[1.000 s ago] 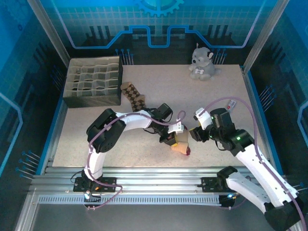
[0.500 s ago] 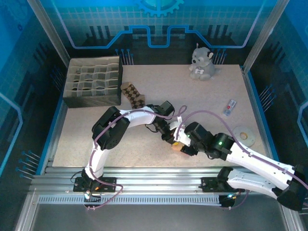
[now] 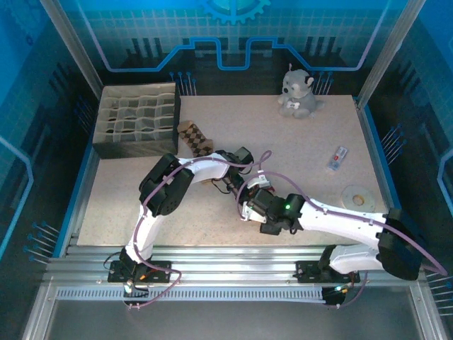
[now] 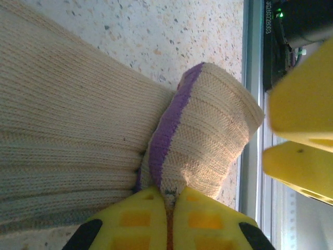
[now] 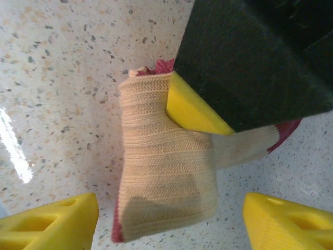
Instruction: Roll the socks
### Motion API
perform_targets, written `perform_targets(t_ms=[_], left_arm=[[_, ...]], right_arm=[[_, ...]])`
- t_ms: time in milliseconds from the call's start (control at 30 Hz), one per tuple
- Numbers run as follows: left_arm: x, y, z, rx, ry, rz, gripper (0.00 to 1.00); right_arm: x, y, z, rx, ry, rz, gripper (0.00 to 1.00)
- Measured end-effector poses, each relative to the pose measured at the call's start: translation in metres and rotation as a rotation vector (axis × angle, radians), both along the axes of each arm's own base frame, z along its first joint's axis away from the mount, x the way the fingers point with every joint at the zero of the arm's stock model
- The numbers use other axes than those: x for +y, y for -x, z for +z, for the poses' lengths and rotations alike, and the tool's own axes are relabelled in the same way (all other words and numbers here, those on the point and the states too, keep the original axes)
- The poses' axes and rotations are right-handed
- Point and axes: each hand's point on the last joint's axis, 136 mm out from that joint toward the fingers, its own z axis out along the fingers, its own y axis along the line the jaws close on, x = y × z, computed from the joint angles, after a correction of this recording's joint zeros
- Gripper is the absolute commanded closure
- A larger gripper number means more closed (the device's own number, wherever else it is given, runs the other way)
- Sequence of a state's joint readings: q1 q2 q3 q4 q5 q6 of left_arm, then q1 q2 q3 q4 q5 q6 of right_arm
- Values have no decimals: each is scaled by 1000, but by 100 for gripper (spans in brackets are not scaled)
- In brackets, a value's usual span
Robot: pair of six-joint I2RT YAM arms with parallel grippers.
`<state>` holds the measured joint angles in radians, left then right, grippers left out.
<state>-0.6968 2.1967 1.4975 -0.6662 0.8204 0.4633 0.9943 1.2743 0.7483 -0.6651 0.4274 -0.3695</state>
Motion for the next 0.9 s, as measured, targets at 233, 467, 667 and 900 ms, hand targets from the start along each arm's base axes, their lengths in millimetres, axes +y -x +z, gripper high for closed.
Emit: perform_targets(t_ms=[233,467,667,900], left_arm=[[5,3,0,35,-5,-8,100],[9,3,0,77,-10,-9,100],[20,2,-1,125,-23,2,100],[31,4,-1,160,-43,4,100]], right_arm=[[2,-4,-17,8,46,25,27],[4,-5,-32,23,74,35,27],[5,-6,-46,45,116,44,34],[7,1,-52,94,139,63,87]])
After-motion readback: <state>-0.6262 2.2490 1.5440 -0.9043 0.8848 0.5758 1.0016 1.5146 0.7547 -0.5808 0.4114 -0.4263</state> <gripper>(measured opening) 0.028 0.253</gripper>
